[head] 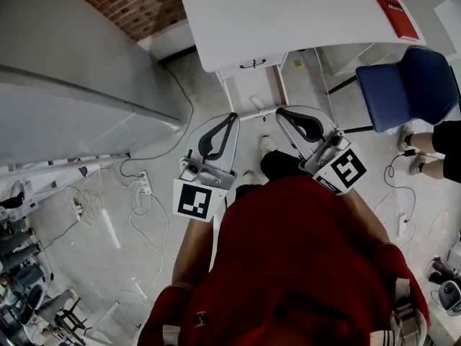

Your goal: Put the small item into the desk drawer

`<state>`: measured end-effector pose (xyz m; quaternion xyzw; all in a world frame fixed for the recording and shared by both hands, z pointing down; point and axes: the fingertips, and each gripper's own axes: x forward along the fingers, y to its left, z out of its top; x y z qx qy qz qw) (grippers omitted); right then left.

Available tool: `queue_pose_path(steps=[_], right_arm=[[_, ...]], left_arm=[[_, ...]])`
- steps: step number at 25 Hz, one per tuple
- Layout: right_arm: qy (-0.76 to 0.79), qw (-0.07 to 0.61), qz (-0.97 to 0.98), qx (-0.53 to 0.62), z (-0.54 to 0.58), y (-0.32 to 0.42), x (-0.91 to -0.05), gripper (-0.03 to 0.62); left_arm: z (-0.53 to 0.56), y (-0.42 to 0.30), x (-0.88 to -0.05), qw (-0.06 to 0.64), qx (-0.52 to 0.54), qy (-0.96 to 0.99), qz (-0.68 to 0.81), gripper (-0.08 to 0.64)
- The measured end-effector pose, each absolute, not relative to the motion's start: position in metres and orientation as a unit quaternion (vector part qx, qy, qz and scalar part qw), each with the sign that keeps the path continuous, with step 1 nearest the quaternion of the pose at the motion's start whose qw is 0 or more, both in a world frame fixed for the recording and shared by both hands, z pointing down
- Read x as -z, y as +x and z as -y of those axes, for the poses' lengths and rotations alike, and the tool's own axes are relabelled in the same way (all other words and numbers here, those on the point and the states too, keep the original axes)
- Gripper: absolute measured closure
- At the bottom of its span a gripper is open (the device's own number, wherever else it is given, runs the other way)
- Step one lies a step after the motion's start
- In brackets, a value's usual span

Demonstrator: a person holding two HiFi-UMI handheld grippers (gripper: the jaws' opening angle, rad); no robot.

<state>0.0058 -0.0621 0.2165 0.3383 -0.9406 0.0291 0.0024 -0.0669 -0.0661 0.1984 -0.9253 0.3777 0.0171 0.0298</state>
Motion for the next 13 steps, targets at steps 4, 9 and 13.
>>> queue_pose_path(steps=[4,9,13], right_arm=[[0.341,0.004,0.939,-0.032,0.0612,0.0089,-0.2186,0.586],[0.344,0.006,0.938,-0.033,0.0594,0.0121,-0.2185,0.586],[0.347,0.004,0.937,-0.032,0.0610,0.0147,-0.2186,0.586]], left_arm=[[0.0667,-0.0656,-0.1980,0.029,-0.020,-0.925,-0.377,0.554],[0.0648,-0.0640,-0.1985,0.027,-0.018,-0.927,-0.374,0.554],[0.0668,-0.0630,-0.1991,0.027,-0.019,-0.927,-0.374,0.554]])
